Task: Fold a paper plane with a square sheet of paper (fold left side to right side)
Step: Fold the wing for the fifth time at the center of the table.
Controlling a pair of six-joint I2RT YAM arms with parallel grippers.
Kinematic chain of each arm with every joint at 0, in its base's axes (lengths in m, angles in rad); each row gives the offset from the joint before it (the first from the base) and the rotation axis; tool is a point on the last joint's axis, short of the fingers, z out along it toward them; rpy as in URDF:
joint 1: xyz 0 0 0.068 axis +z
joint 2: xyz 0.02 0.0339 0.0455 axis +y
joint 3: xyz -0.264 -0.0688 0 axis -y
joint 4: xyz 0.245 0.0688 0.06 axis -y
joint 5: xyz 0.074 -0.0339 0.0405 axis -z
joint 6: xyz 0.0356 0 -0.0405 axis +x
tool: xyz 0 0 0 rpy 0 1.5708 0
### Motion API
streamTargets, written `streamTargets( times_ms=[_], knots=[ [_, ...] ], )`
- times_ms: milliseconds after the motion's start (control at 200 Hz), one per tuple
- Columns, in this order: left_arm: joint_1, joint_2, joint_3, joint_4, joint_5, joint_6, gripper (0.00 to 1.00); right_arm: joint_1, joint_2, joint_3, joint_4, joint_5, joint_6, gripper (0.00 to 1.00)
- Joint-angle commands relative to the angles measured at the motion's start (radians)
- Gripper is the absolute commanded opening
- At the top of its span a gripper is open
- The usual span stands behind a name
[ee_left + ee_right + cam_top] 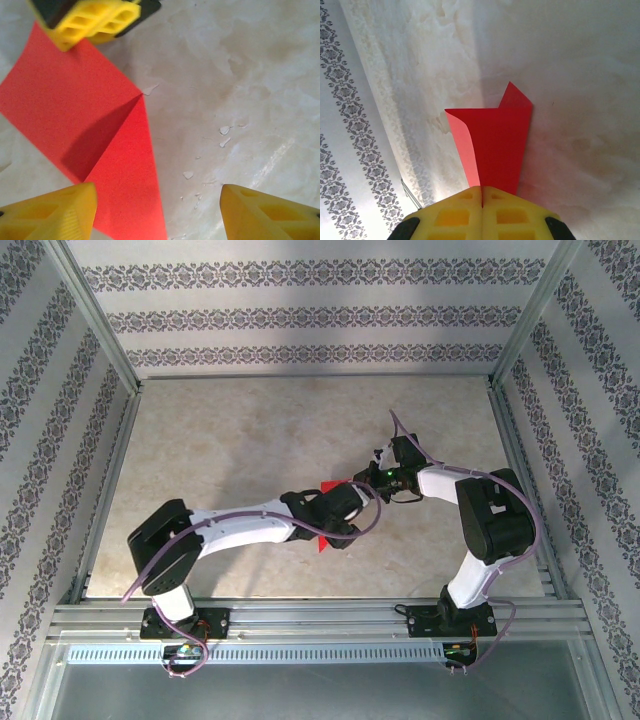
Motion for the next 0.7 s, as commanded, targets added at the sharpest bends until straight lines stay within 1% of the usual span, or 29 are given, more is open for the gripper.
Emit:
streamTargets(
  times_ms=[0,65,145,265,430,565,695],
  knots=[
    [-0.026,0.049,0.058,-0.082,-0.086,0.022,0.67,0.004,0.009,0.026,-0.016,0.008,0.012,0.00],
    [-0.038,0.086,0.088,-0.107,-0.130,0.024,0.67,0.004,0.008,0.026,-0.016,0.009,0.011,0.00],
    [-0.044,0.121,0.110,-0.131,-0.155,0.022,0.67,0.005,0.010,0.028,-0.015,0.007,0.012,0.00],
    [-0.051,0.145,0.103,-0.118,-0.188,0.013,0.66,0.004,0.014,0.032,-0.015,0.006,0.013,0.00],
    [-0.055,0.164,0.085,-0.097,-0.235,-0.002,0.59,0.004,0.019,0.034,-0.012,0.005,0.014,0.00],
    [-0.057,0.170,0.079,-0.087,-0.241,-0.007,0.54,0.005,0.021,0.032,-0.013,0.006,0.015,0.00],
    [-0.057,0.178,0.072,-0.089,-0.270,-0.010,0.48,0.005,0.018,0.029,-0.012,0.009,0.014,0.00]
  ],
)
